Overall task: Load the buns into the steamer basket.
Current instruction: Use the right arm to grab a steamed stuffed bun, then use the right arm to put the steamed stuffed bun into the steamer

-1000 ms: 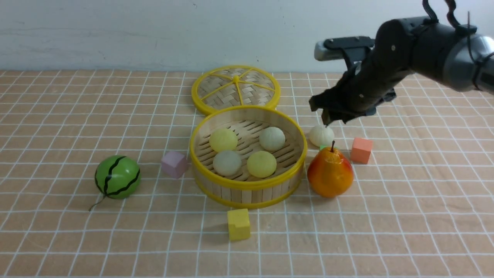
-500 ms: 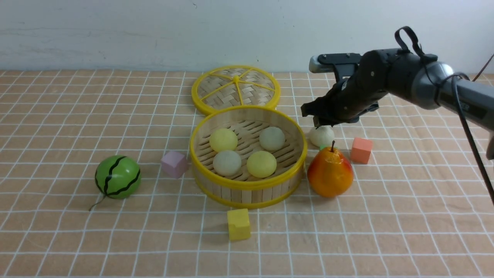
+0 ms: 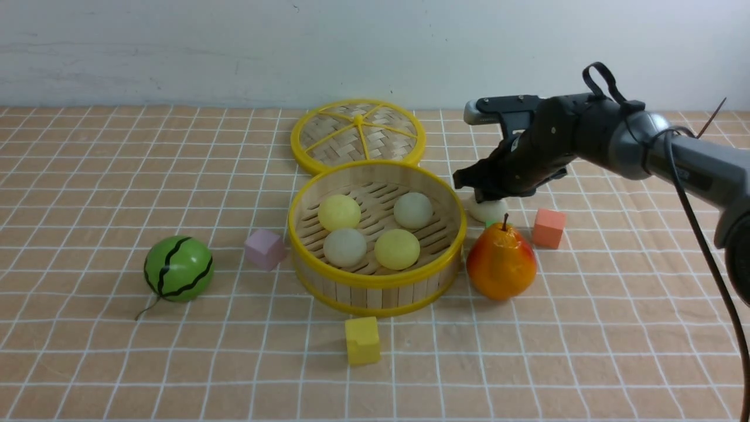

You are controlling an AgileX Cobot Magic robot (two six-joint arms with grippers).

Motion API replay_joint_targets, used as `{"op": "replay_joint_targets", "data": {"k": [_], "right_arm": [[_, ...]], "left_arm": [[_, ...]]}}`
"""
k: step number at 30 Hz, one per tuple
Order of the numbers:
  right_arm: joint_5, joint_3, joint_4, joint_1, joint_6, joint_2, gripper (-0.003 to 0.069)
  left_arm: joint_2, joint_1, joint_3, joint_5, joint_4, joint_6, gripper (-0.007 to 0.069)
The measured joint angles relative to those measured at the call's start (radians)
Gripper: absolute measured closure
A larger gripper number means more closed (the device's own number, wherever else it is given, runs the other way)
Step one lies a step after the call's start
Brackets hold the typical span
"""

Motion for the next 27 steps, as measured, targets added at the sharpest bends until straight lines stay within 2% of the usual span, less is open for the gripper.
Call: {"op": "replay_joint_targets", "data": {"k": [1, 3, 4, 5, 12, 16, 18, 22, 27], "right_arm": [[0.000, 0.000, 0.000, 0.000, 0.000, 0.000, 0.0526], [0.001, 0.000, -0.004, 0.000, 0.000, -0.002, 0.0580], [0.003, 0.000, -0.012, 0.000, 0.000, -0.009, 0.0636], [0.007, 0.001, -0.020, 0.000, 0.000, -0.016, 0.0648], [0.081, 0.001, -0.014, 0.008, -0.020, -0.140, 0.0649], [0.099, 0.000, 0.080, 0.052, -0.123, -0.220, 0.0649], [0.098, -0.003, 0.198, 0.108, -0.231, -0.240, 0.0649], [0.075, -0.003, 0.309, 0.179, -0.360, -0.213, 0.0649], [-0.012, 0.000, 0.347, 0.195, -0.379, -0.140, 0.0644]], "left_arm": [[0.000, 0.000, 0.000, 0.000, 0.000, 0.000, 0.0424], [0.000, 0.000, 0.000, 0.000, 0.000, 0.000, 0.0424], [0.000, 0.000, 0.000, 0.000, 0.000, 0.000, 0.0424], [0.000, 0.000, 0.000, 0.000, 0.000, 0.000, 0.0424], [0.000, 0.000, 0.000, 0.000, 0.000, 0.000, 0.0419], [0.000, 0.000, 0.000, 0.000, 0.000, 0.000, 0.0414], [0.000, 0.000, 0.000, 0.000, 0.000, 0.000, 0.0411], [0.000, 0.000, 0.000, 0.000, 0.000, 0.000, 0.0407], [0.000, 0.000, 0.000, 0.000, 0.000, 0.000, 0.0407]]}}
